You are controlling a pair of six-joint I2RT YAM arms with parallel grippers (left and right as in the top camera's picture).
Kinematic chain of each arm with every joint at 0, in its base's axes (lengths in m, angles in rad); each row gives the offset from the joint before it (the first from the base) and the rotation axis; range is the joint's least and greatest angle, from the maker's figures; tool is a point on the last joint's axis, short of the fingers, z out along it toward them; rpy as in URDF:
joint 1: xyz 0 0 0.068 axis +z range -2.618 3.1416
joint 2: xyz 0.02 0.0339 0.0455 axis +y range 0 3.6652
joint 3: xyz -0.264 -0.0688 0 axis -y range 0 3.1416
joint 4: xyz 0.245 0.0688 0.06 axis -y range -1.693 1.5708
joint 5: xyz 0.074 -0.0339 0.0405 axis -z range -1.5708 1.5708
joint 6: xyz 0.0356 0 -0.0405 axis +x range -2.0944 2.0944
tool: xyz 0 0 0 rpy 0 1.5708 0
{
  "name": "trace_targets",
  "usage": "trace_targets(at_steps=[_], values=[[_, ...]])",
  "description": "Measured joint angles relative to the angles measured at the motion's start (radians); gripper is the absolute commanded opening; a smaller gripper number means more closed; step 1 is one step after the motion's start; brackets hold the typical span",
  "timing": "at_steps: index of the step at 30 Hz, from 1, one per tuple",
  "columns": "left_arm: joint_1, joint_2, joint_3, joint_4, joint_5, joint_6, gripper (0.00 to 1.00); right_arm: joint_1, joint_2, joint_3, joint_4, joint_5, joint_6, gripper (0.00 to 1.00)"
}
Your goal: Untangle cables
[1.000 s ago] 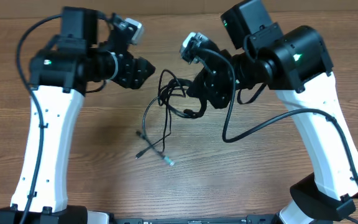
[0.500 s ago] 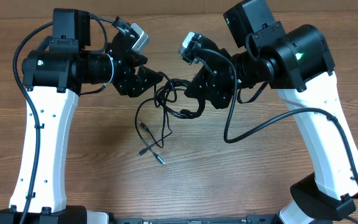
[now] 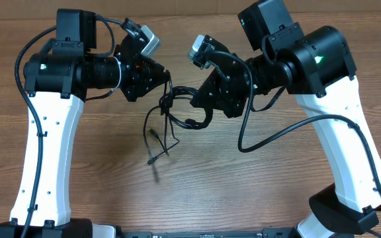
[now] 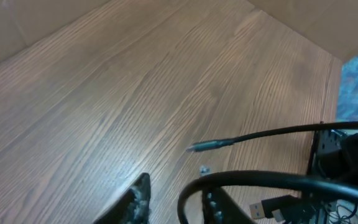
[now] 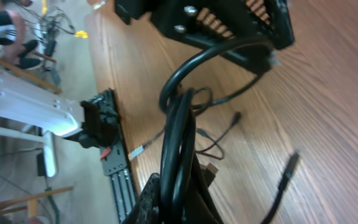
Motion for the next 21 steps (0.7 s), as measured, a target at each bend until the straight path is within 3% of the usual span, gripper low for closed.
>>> trace_targets(at_steps=[8, 9, 12, 15, 21], values=[[0.000, -0.003, 0.000, 0.010, 0.021, 0.001, 0.10, 0.000, 0.000, 0.000, -0.001, -0.039, 0.000, 0.04], [0.000, -0.003, 0.000, 0.010, 0.022, 0.002, 0.15, 0.000, 0.000, 0.000, -0.001, -0.043, 0.000, 0.04], [0.000, -0.004, 0.000, 0.014, 0.024, 0.002, 0.53, 0.000, 0.000, 0.000, -0.008, -0.062, -0.002, 0.04], [0.000, -0.004, 0.000, 0.018, 0.025, 0.002, 0.59, 0.000, 0.000, 0.000, -0.009, -0.074, -0.003, 0.04], [0.000, -0.004, 0.000, 0.021, 0.025, 0.029, 0.60, 0.000, 0.000, 0.000, -0.016, -0.124, -0.002, 0.04]])
